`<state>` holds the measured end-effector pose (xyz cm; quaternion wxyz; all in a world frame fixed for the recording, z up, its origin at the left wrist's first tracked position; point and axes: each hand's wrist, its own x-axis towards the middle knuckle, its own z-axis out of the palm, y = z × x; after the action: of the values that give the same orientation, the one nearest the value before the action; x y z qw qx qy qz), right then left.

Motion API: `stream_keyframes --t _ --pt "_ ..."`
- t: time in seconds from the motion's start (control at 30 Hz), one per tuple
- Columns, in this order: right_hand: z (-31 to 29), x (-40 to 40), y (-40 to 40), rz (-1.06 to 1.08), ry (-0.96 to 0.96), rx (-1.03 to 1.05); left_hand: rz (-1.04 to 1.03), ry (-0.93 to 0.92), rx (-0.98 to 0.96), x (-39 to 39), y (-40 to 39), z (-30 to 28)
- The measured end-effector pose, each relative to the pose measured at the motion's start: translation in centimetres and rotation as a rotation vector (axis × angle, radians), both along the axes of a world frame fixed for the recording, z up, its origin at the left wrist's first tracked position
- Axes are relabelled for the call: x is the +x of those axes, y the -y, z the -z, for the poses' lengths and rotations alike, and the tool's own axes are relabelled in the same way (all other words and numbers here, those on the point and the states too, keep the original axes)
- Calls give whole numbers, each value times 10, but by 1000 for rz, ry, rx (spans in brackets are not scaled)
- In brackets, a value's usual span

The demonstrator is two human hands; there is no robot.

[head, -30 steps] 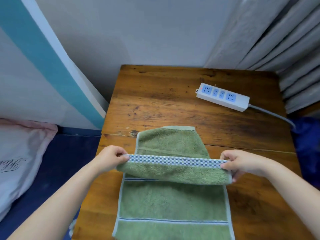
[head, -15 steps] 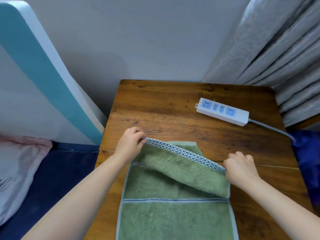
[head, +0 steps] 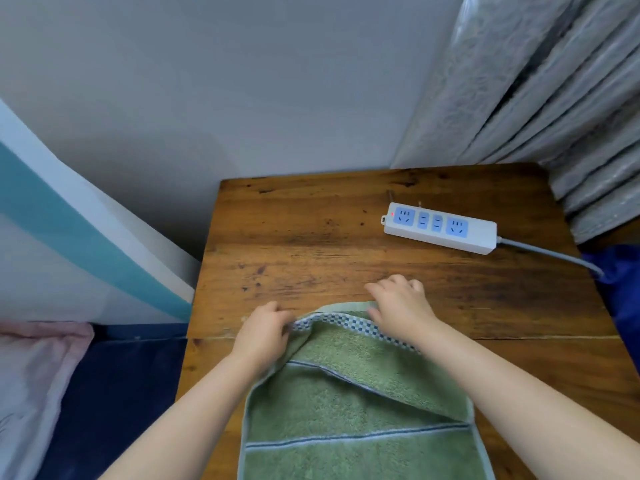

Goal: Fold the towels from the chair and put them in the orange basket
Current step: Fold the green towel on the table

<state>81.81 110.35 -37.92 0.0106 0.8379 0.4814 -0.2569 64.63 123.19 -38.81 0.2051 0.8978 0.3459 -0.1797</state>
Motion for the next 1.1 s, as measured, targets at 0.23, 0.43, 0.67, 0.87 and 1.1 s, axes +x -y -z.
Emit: stream_keyframes --t 0.23,0.43,0.67,0.87,1.1 --pt "2 -19 -1 -11 -25 62 -231 122 -60 -30 -1 2" --pt "4 -20 41 -254 102 341 -399 186 -312 -16 -8 1" --pt "8 -16 57 -275 147 422 -472 331 -406 -11 -3 -14" --pt "15 -16 58 -221 107 510 -406 279 -523 -33 -10 -28" --pt "-3 -5 51 36 -16 106 -314 296 -213 -38 -11 -35"
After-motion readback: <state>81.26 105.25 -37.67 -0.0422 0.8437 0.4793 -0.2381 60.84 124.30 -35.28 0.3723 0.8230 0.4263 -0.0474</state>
